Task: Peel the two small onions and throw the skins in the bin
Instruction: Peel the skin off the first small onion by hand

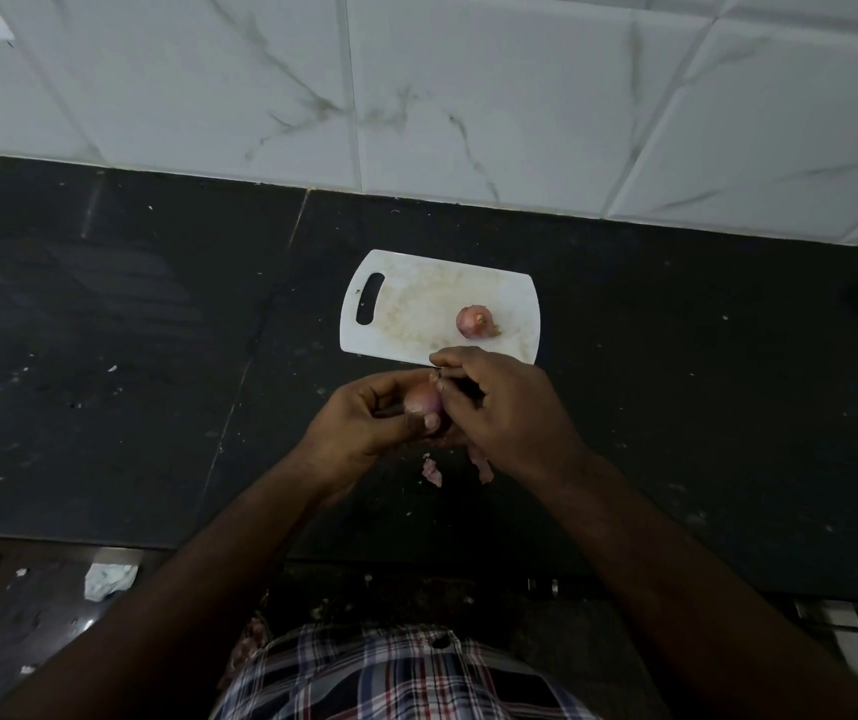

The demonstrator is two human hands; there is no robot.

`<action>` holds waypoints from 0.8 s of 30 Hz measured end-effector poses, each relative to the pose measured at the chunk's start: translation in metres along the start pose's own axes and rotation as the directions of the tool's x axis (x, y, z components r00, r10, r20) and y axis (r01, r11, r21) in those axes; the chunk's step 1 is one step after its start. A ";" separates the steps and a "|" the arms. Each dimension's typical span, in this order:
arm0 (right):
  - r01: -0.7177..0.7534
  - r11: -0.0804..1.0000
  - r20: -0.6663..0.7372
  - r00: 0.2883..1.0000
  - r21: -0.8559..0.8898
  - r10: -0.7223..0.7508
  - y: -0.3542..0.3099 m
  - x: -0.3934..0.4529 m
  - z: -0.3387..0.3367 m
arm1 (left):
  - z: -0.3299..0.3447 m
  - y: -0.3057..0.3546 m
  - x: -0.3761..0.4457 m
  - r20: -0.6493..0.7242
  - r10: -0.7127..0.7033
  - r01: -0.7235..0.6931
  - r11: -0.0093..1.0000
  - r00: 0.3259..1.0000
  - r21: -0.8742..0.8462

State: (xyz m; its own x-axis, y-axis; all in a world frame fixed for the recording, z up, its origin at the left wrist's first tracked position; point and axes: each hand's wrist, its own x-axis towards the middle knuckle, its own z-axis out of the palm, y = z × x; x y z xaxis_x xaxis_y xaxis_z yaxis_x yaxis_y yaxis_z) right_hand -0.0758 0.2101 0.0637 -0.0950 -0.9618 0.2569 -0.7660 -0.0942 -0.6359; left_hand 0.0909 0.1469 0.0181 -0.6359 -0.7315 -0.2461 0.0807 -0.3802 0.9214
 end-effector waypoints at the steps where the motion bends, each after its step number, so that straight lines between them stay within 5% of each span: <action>1: 0.004 1.000 0.007 1.000 -0.016 -0.004 0.000 0.000 0.001 | 0.001 0.000 -0.001 0.004 -0.004 0.004 1.000 1.000 -0.004; 9: -0.265 0.920 0.047 0.964 0.288 0.263 0.004 0.001 -0.002 | 0.000 0.002 0.001 -0.008 0.009 -0.009 1.000 1.000 0.014; 24: -0.327 0.869 0.074 0.944 0.372 0.323 0.002 0.001 0.000 | 0.000 0.006 0.002 -0.019 0.039 -0.036 0.985 0.999 0.170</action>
State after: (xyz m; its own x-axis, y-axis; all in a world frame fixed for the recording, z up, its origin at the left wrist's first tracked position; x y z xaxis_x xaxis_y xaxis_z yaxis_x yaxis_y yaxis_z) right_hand -0.0772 0.2091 0.0623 -0.2902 -0.9568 -0.0167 -0.3984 0.1366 -0.9070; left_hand 0.0904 0.1435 0.0233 -0.6174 -0.7566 -0.2154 -0.0283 -0.2523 0.9672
